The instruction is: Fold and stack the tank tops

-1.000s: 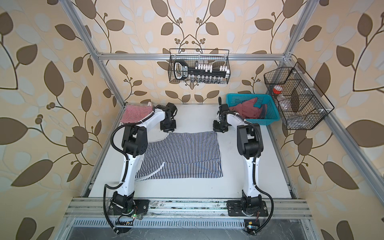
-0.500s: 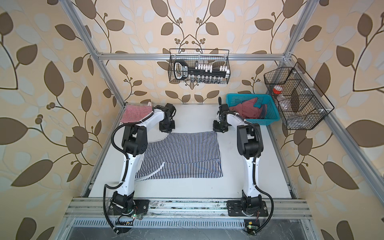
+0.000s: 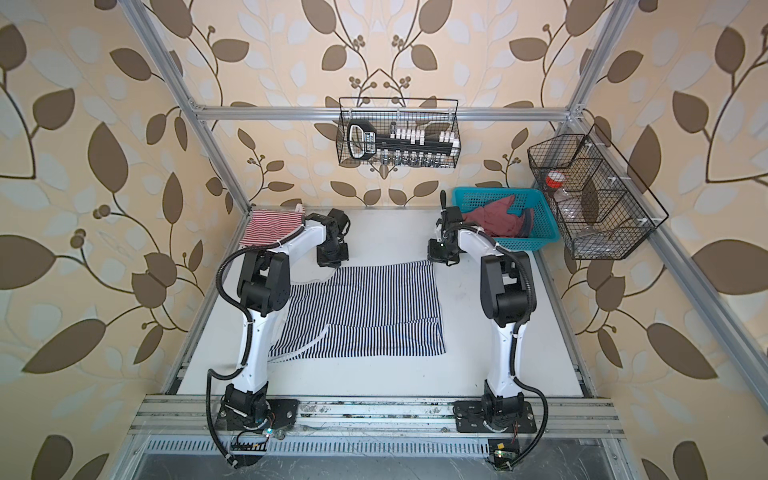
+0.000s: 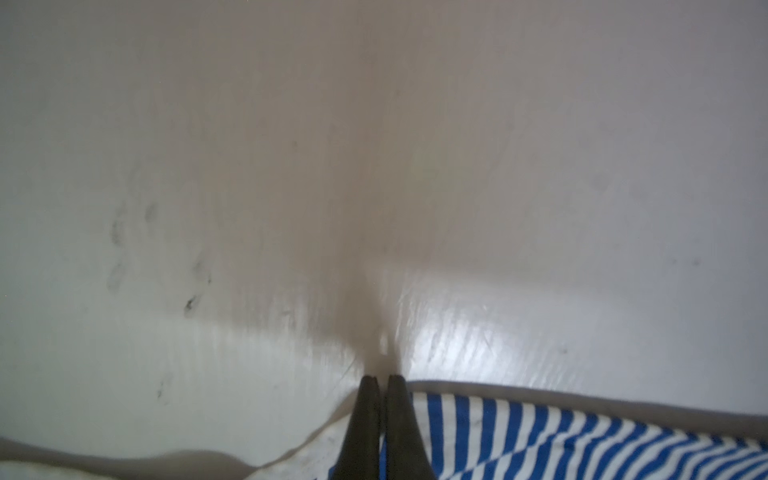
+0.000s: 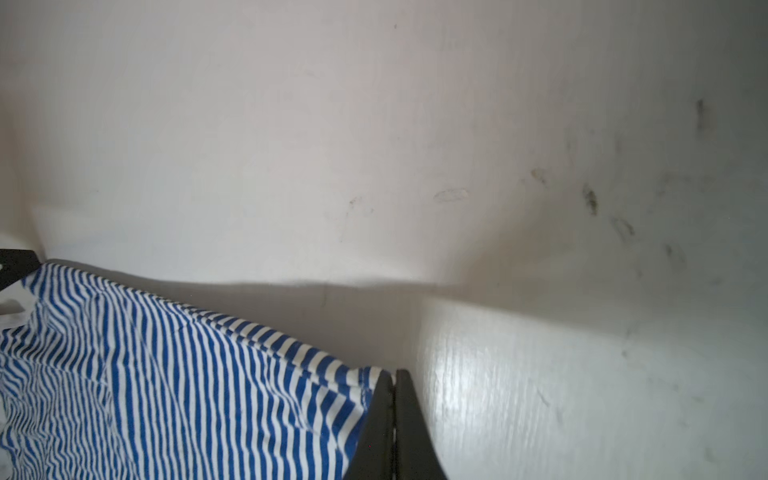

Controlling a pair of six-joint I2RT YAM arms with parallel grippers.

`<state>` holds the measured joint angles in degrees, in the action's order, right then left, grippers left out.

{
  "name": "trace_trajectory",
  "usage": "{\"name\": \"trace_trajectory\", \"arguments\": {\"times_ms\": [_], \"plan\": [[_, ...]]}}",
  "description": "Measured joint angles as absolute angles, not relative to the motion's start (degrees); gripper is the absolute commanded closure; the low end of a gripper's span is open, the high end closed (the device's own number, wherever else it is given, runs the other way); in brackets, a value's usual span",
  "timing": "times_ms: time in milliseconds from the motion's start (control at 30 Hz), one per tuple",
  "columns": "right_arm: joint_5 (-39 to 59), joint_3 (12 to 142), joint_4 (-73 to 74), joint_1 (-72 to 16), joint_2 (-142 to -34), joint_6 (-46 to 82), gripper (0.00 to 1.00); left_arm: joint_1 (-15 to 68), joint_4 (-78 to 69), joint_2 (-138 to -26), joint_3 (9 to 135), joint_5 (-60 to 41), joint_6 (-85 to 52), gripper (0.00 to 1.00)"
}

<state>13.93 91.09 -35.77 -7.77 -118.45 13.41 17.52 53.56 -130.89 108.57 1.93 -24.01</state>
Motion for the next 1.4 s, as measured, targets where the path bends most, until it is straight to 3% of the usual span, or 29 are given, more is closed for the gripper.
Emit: {"name": "trace_trajectory", "arguments": {"times_ms": [767, 1400], "plan": [[15.11, 67.59, -29.34, -8.10, -98.56, 13.91, 1.00, 25.19, 49.65, -108.92, 84.93, 6.85, -26.13, 1.00], [12.38, 54.54, -26.87, -10.79, -92.62, 15.84, 1.00, 28.21, 49.41, -106.45, 75.96, 9.45, -29.47, 1.00]]}}
